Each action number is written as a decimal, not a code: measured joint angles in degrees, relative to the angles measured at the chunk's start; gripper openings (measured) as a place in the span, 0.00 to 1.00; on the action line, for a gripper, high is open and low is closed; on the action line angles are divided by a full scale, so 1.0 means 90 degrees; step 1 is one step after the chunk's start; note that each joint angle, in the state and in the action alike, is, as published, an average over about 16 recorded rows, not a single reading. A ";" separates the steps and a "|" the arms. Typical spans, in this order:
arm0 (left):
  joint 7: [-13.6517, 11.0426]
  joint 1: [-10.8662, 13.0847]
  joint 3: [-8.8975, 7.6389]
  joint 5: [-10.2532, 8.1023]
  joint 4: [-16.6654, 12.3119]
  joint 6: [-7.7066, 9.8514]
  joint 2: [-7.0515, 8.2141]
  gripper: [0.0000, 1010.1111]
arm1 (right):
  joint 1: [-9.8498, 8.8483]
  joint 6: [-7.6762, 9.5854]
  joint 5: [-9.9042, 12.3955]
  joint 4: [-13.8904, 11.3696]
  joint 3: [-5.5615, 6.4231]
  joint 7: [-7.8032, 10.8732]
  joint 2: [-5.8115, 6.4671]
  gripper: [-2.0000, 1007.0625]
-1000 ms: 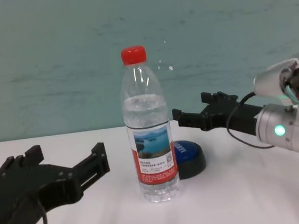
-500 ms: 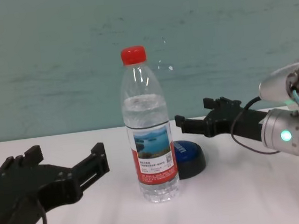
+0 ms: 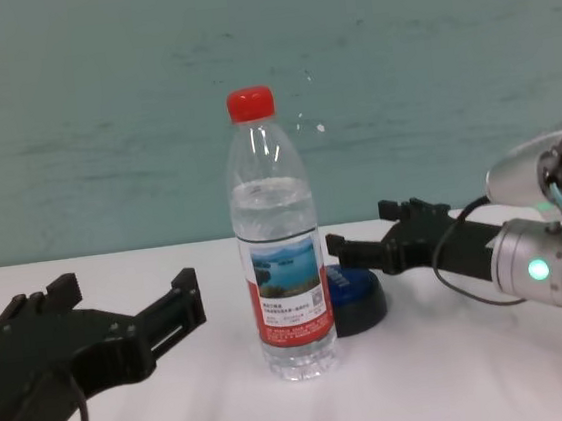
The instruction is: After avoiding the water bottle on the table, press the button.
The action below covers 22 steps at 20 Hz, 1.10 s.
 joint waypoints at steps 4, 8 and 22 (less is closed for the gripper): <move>0.0000 0.0000 0.0000 0.0000 0.0000 0.0000 0.0000 0.99 | 0.0111 -0.0080 0.0001 0.0302 -0.0027 0.0020 -0.0056 1.00; 0.0000 0.0000 0.0000 0.0000 0.0000 0.0000 0.0000 0.99 | 0.0272 -0.0202 -0.0021 0.0703 -0.0037 0.0044 -0.0137 1.00; 0.0000 0.0000 0.0000 0.0000 0.0000 0.0000 0.0000 0.99 | 0.0273 -0.0221 -0.0122 0.0557 0.0056 0.0028 -0.0124 1.00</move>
